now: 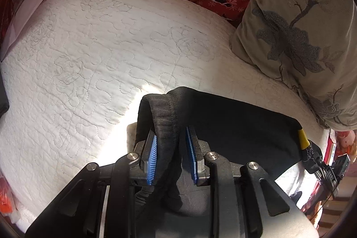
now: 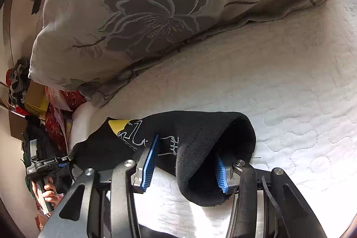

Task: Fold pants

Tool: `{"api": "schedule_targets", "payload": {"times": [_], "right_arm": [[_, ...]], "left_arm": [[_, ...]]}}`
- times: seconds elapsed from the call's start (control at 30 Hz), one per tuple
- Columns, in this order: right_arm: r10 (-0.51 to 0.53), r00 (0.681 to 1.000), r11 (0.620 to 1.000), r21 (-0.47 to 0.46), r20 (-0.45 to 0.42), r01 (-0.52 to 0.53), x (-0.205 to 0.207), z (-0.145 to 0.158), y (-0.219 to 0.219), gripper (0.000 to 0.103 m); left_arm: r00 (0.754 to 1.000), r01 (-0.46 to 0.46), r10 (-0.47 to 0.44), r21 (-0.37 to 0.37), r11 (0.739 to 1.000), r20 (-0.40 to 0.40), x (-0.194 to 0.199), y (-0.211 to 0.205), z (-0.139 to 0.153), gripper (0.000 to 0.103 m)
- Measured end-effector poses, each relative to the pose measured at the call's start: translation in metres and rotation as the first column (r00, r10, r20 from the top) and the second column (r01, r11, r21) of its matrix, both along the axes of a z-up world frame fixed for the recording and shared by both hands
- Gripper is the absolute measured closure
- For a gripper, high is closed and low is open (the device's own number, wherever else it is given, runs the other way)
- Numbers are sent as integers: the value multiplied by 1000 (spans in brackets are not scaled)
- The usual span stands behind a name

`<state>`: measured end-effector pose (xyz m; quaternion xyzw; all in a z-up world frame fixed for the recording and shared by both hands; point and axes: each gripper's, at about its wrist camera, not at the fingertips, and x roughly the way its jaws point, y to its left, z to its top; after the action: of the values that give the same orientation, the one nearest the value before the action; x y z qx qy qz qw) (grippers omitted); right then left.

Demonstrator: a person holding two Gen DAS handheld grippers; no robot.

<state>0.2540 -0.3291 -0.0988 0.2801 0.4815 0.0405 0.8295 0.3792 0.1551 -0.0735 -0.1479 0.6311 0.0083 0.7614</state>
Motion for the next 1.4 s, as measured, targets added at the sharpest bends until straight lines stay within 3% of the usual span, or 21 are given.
{"api": "schedule_targets", "payload": {"times": [0.03,0.1,0.2,0.27,0.5,0.67,0.93,1.0,1.17,1.3,1.33,1.4], "right_arm": [[10,1000,1000,-12,5,-10,1,2,-2,62],[11,1000,997,-78,0,-11,3,7,-1,95],[21,1000,996,-86,-12,-22,5,12,-2,96],[42,999,995,-92,2,-42,5,20,-2,96],[81,994,996,16,70,-83,-3,46,-10,97],[66,995,996,53,81,-71,-6,53,-14,95],[122,970,983,109,212,-148,-24,90,-15,97],[108,974,986,104,198,-131,-27,91,-18,92],[27,998,999,32,64,-30,-26,65,-29,88],[-21,998,996,-87,53,26,-29,61,-43,55],[-5,998,992,-125,68,13,-29,64,-44,52],[49,995,987,-154,89,-35,-24,69,-43,36]], "left_arm": [[1000,-2,2,-7,1000,-9,4,2,-2,81],[1000,2,-3,-18,1000,-23,10,2,-3,81],[1000,-19,19,10,1000,-1,15,2,2,81],[1000,-14,14,34,999,16,14,-1,8,96],[993,23,-25,21,1000,113,-8,-6,42,98],[993,9,-12,22,1000,118,-13,-5,52,98],[982,2,6,-47,999,187,-40,2,78,98],[983,2,3,-28,1000,181,-44,1,77,98],[993,-19,16,29,999,114,-39,2,59,98],[996,-7,2,54,999,86,-31,12,50,97],[996,-3,-1,49,999,86,-30,16,49,94],[995,3,-8,52,999,98,-28,21,47,94]]}}
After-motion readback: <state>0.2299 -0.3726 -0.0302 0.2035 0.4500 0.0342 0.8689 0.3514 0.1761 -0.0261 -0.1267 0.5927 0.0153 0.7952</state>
